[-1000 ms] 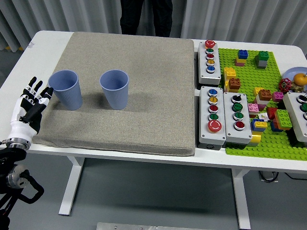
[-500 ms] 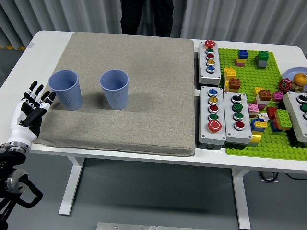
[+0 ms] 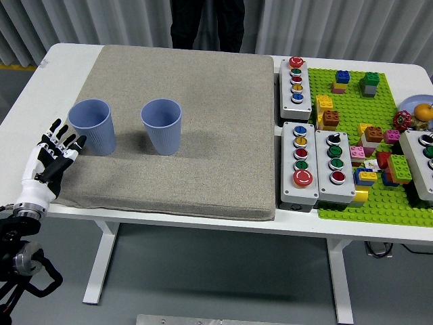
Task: Pick cup pour cup place
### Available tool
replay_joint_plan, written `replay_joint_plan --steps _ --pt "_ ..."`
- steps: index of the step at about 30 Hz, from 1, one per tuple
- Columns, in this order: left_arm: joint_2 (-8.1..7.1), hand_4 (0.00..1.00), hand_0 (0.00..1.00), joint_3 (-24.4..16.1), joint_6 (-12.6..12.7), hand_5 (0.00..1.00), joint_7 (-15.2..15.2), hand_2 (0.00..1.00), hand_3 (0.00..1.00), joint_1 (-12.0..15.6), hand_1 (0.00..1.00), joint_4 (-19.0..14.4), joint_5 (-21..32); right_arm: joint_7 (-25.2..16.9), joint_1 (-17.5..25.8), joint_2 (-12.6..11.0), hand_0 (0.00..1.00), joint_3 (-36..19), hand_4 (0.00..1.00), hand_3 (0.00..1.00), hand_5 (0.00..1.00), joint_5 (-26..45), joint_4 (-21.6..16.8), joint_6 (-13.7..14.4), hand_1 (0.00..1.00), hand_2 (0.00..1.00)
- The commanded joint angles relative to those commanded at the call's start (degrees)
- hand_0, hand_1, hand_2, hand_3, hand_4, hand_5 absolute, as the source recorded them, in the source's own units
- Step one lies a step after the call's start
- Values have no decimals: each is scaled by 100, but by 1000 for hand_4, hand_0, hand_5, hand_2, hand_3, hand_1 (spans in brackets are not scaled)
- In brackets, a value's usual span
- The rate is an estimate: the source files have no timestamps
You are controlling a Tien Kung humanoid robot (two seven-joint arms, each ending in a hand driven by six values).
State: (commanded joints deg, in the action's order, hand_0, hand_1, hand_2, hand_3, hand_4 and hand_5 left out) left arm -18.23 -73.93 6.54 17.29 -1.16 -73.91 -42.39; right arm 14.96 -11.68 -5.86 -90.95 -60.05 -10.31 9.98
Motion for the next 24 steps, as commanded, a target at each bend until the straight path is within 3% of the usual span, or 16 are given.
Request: replay_joint_plan --steps 12,24 --pt "-24 868 950 13 240 205 -186 998 998 -87 947 23 -819 -1 12 1 711 17 2 596 136 -2 0 -2 657 626" --pt "-19 871 952 81 421 207 -207 998 998 -201 947 74 -1150 -5 6 2 711 29 2 596 136 27 0 6 657 626"
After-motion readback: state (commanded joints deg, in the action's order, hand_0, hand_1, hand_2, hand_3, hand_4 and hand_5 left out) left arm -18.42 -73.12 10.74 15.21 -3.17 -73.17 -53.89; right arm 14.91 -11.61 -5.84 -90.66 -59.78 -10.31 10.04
